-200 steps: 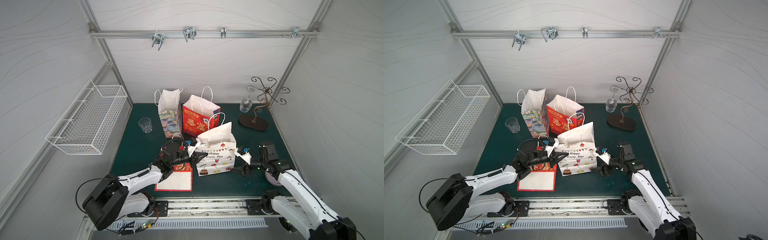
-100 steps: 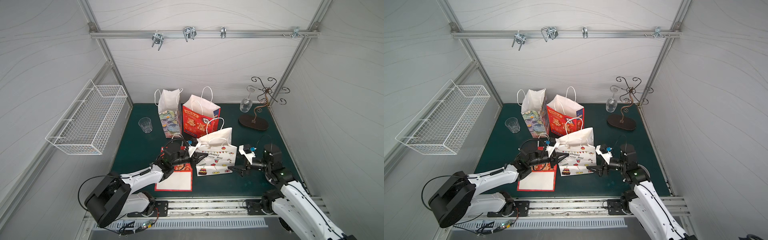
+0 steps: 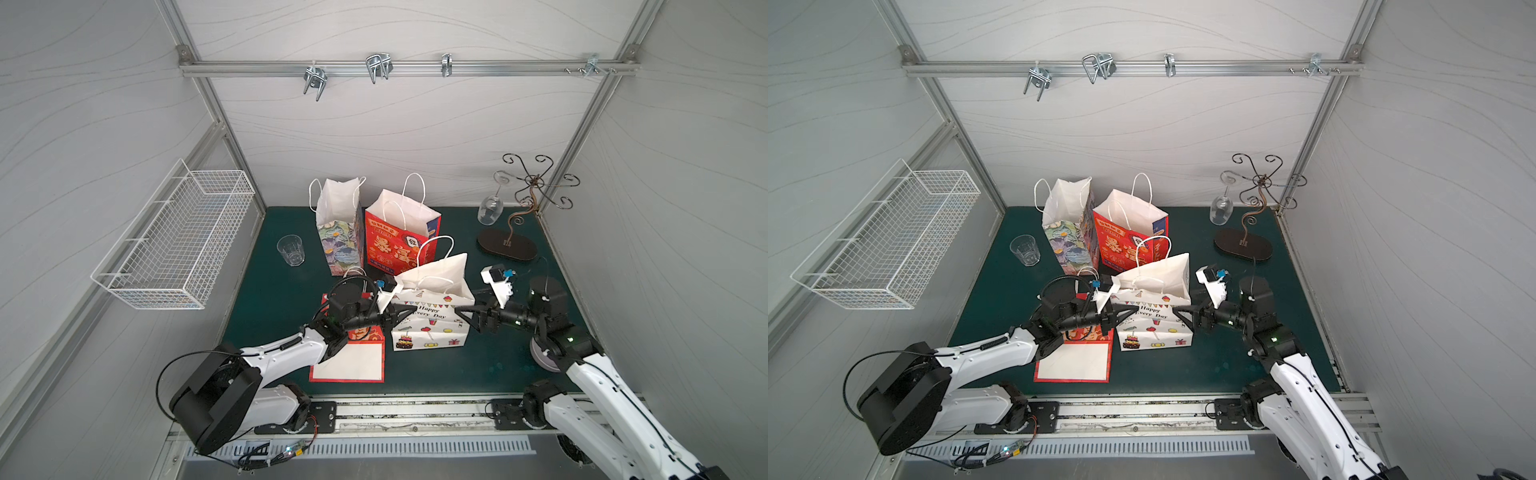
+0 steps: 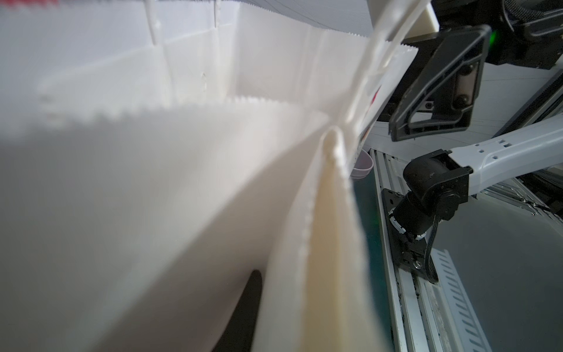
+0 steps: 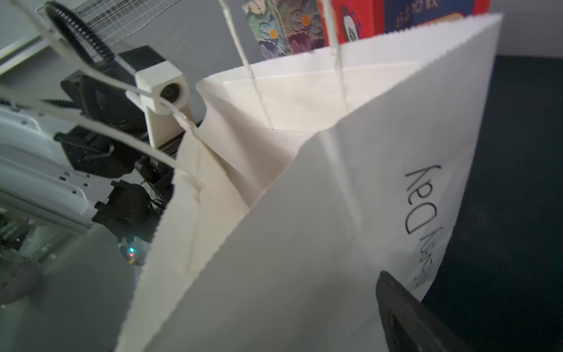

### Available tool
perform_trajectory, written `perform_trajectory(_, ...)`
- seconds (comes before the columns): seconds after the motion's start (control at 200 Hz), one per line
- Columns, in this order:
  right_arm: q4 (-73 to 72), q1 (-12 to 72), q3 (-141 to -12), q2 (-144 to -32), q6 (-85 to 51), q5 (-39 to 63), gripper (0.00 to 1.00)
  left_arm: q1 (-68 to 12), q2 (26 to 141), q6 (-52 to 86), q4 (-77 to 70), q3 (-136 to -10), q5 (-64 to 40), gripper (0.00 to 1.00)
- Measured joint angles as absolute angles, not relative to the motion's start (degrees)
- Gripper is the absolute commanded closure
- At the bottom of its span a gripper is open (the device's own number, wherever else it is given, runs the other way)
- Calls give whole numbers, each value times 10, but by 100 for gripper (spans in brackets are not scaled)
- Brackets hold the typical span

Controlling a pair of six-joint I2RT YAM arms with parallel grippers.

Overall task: Put away the paper bag
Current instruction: Press the paper bag at the center of the board.

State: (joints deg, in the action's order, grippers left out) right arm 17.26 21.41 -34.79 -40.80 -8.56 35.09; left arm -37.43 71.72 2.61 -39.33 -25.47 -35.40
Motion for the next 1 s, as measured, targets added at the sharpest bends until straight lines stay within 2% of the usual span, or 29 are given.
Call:
perform_trajectory(0.125, 217, 214, -342, -402, -156, 342, 2, -374, 717, 25, -393, -255, -354, 79)
perform_trajectory(0.29, 214, 214, -289, -368, -211, 329, 2, -374, 717, 25, -392, -257, -354, 78)
perform_trajectory(0.53, 68, 222, -230, -436, -265, 396, 2, -374, 719, 26, -389, -265, -356, 78)
perform_trajectory(0.715, -37, 263, -209, -486, -275, 431, 1, -372, 732, 27, -390, -267, -356, 79)
perform_trajectory(1.001, -70, 296, -217, -405, -232, 436, 1, -372, 742, 28, -390, -276, -361, 79)
